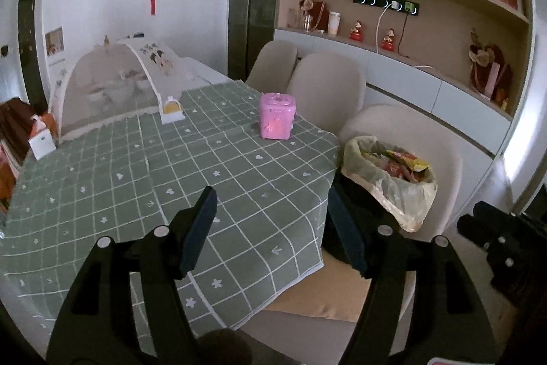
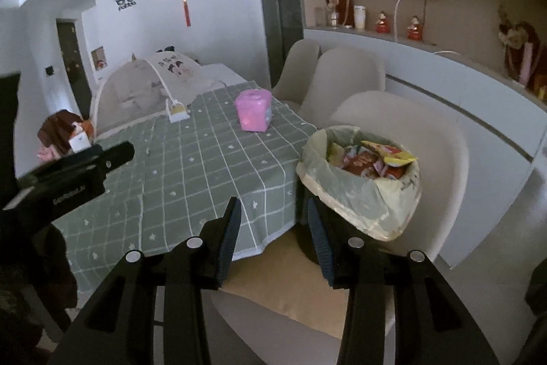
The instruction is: Collect trash
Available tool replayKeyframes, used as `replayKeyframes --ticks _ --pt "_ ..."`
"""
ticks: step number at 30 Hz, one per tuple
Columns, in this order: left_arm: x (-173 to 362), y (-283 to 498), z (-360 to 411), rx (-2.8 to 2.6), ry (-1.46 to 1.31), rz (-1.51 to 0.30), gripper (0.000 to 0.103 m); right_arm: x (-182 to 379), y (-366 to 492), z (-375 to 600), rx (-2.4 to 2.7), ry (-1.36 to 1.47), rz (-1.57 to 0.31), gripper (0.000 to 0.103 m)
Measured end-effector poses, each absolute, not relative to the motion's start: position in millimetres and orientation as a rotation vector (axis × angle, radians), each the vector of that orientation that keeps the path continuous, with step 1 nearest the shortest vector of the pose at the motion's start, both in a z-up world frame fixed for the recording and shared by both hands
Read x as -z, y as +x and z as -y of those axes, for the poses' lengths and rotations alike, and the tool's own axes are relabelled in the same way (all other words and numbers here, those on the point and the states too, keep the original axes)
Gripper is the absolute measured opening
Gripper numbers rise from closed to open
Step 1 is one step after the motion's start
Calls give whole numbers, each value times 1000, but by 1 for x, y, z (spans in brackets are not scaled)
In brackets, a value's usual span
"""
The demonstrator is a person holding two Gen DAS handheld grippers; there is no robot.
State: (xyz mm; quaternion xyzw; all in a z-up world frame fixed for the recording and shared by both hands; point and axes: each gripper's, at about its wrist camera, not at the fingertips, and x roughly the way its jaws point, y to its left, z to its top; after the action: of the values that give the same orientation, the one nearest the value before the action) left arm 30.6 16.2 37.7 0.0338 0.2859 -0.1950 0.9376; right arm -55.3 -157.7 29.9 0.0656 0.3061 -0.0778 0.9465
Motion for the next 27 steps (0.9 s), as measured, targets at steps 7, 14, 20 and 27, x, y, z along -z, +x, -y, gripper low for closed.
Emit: replayKeyframes --ticks 7,14,20,27 --pt "-31 10 -21 402 91 -595 64 -26 -66 149 193 142 -597 39" --pt "-32 3 -30 386 87 -592 64 -29 -70 143 191 149 -575 39" --pt "-34 -1 -28 396 93 -589 64 -31 -69 143 186 153 -575 39" --pt "-36 -2 -26 402 92 -587 64 -32 -69 148 185 156 -573 39"
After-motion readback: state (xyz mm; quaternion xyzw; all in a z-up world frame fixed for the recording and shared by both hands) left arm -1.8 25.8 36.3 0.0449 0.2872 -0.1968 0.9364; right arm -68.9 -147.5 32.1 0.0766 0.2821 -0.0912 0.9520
